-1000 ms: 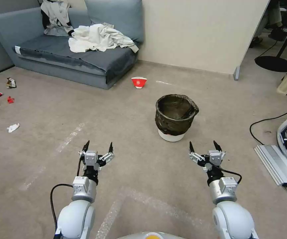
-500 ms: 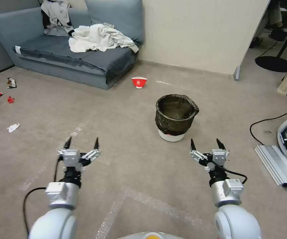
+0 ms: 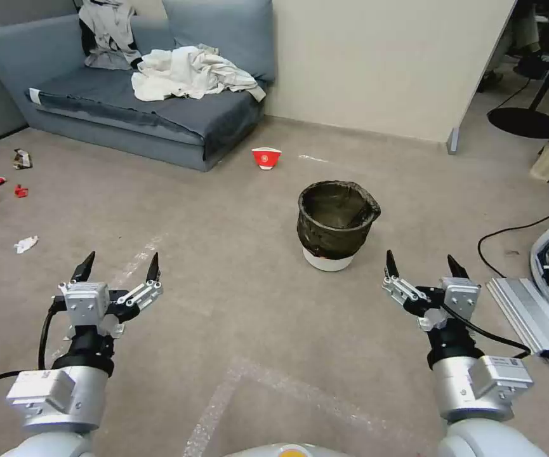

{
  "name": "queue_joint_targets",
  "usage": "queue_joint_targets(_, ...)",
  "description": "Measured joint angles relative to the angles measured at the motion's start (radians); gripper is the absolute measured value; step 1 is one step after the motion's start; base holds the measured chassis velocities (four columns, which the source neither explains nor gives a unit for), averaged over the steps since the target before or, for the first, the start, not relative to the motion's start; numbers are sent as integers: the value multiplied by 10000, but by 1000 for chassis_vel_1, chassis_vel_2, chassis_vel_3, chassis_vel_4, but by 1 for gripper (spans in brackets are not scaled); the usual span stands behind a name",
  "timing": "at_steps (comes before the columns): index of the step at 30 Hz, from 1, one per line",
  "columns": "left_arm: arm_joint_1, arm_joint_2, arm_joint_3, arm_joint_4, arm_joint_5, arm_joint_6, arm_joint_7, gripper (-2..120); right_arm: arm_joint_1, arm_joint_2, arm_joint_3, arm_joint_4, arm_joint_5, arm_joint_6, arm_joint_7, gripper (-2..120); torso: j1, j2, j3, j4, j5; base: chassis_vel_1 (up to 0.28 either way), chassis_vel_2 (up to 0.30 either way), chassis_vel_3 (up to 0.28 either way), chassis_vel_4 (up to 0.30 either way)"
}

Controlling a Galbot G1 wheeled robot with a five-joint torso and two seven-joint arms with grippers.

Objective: Pick up the trash can from the floor.

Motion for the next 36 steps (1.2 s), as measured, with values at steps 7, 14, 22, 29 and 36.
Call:
queue_joint_targets(7, 3, -58, -1, 48, 4, -39, -23, 100, -13, 0, -20, -52, -62, 10, -5, 100, 0, 0, 0, 0, 2, 0, 0, 0, 0)
queue_joint_targets(14, 6, -97, 2, 86, 8, -67, -114, 100, 5, -6, -16, -53, -43, 60, -9, 100, 0, -1, 0, 1, 1, 0, 0, 0, 0)
queue_joint_targets(22, 8, -112, 13, 109, 11, -175, -252, 100, -3, -10, -9, -55, -45, 253, -62, 100, 0, -1, 1, 1, 2, 0, 0, 0, 0)
queue_joint_targets(29, -2, -113, 13, 115, 11, -202, -261, 100, 1, -9, -16, -102, -56, 287, -79, 100, 0, 0, 1, 1, 1, 0, 0, 0, 0)
queue_joint_targets(36, -14, -114, 13, 122, 10, -203, -261, 100, 7, -4, -27, -142, -63, 297, -92, 100, 0, 0, 1, 0, 1, 0, 0, 0, 0)
